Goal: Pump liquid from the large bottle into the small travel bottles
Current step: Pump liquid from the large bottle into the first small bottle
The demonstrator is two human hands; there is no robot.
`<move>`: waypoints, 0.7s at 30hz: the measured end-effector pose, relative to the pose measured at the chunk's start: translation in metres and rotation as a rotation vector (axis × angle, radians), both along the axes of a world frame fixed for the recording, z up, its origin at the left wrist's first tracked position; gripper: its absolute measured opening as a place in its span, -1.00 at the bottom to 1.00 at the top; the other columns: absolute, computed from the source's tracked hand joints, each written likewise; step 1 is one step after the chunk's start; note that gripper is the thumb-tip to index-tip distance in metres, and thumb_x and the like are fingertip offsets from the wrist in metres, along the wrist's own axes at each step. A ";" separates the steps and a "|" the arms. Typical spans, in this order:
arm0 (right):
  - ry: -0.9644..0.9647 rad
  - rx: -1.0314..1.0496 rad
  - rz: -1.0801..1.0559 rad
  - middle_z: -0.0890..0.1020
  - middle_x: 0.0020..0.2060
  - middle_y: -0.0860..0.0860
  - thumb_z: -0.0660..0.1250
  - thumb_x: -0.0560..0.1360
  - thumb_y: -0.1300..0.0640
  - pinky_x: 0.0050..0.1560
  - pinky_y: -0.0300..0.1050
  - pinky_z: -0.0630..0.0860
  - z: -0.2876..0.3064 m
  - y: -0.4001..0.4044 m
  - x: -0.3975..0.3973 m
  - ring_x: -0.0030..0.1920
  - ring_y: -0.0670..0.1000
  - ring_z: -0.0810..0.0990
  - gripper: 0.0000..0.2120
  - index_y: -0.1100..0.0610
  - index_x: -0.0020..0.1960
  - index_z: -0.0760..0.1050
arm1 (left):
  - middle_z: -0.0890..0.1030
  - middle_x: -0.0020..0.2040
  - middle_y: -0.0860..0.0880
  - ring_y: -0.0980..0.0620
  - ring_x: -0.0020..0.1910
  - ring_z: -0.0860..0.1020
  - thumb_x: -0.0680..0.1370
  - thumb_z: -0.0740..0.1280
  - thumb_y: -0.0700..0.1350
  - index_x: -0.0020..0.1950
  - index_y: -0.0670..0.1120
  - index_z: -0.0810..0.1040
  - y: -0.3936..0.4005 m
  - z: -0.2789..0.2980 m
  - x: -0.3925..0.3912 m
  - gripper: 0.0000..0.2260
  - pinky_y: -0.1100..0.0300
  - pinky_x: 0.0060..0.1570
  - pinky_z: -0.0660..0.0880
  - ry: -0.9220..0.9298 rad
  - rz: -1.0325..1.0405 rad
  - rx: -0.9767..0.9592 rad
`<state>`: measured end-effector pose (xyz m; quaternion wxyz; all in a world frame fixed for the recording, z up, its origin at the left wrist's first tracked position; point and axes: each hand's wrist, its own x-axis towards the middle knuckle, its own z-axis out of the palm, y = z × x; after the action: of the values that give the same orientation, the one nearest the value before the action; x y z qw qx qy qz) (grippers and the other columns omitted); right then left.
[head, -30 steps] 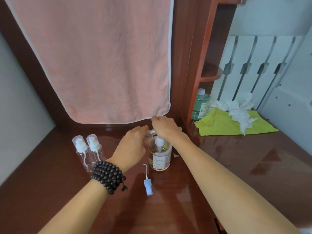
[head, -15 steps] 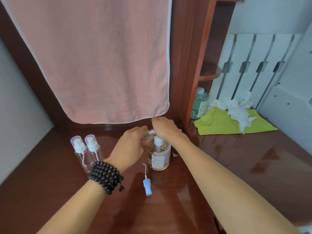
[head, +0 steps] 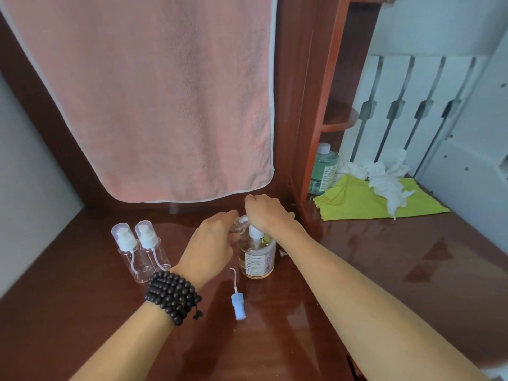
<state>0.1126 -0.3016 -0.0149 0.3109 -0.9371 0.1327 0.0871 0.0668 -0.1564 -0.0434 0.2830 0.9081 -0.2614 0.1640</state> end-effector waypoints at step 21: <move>-0.028 0.129 -0.018 0.54 0.23 0.16 -0.16 0.67 -0.05 0.42 0.35 0.27 0.013 0.001 -0.004 0.28 0.21 0.44 -0.54 0.15 0.16 0.44 | 0.59 -0.14 -0.01 -0.04 -0.14 0.56 0.46 0.39 -0.30 0.06 -0.10 0.52 0.004 0.013 0.005 -0.78 0.00 -0.10 0.51 0.032 -0.044 -0.029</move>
<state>0.1085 -0.3005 -0.0023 0.3731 -0.9150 0.1310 0.0793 0.0721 -0.1521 -0.0308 0.3037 0.9005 -0.2743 0.1470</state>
